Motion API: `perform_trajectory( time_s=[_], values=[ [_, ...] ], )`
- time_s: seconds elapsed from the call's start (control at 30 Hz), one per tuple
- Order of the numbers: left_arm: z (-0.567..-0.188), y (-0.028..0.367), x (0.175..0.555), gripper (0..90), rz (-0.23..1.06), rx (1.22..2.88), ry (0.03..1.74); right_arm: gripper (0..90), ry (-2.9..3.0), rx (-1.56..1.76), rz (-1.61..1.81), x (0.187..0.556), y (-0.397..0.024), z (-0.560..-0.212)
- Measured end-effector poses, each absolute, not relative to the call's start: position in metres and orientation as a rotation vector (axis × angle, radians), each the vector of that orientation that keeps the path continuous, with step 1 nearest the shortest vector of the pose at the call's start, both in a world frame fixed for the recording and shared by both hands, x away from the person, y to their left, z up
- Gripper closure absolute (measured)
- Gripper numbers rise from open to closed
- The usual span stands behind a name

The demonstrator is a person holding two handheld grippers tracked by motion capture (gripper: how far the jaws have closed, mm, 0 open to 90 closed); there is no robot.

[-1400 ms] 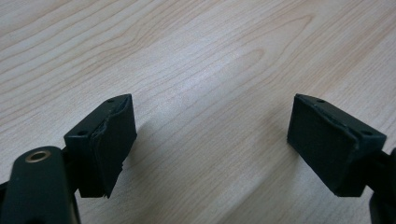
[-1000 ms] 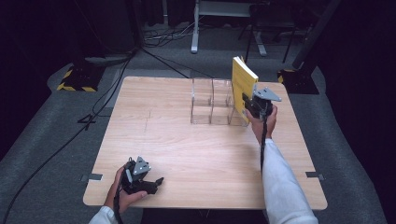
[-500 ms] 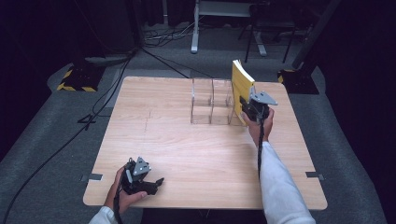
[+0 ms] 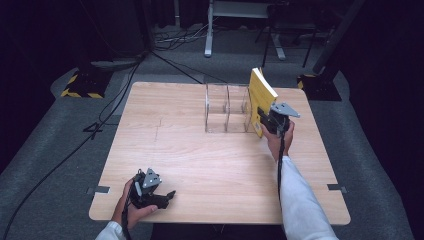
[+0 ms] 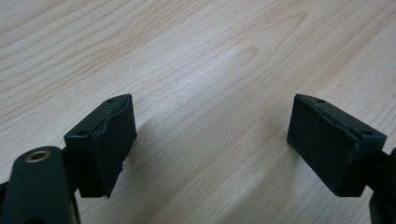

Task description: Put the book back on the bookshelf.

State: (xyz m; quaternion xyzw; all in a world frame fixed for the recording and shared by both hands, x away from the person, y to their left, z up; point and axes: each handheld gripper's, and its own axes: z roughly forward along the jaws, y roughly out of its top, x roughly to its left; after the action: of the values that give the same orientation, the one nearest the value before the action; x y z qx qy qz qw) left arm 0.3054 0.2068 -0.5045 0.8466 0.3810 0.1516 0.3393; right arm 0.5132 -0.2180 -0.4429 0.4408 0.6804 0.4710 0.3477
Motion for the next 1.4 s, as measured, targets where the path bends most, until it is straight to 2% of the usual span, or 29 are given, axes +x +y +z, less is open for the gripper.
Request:
perform_trajectory(
  time_s=[0.33, 0.63, 1.4],
  values=[
    [-0.505, 0.207, 0.305, 16.1, 0.395, 2.204, 0.992, 73.6, 1.760, 1.142, 1.210, 0.510, -0.222, -0.445],
    [-0.505, 0.207, 0.305, 16.0, 0.395, 2.204, 0.992, 68.3, 1.792, 1.135, 1.180, 0.500, -0.226, -0.449],
    [-0.505, 0.207, 0.306, 16.0, 0.394, 2.205, 0.992, 67.3, 1.915, 1.085, 1.113, 0.482, -0.245, -0.444]
  ],
)
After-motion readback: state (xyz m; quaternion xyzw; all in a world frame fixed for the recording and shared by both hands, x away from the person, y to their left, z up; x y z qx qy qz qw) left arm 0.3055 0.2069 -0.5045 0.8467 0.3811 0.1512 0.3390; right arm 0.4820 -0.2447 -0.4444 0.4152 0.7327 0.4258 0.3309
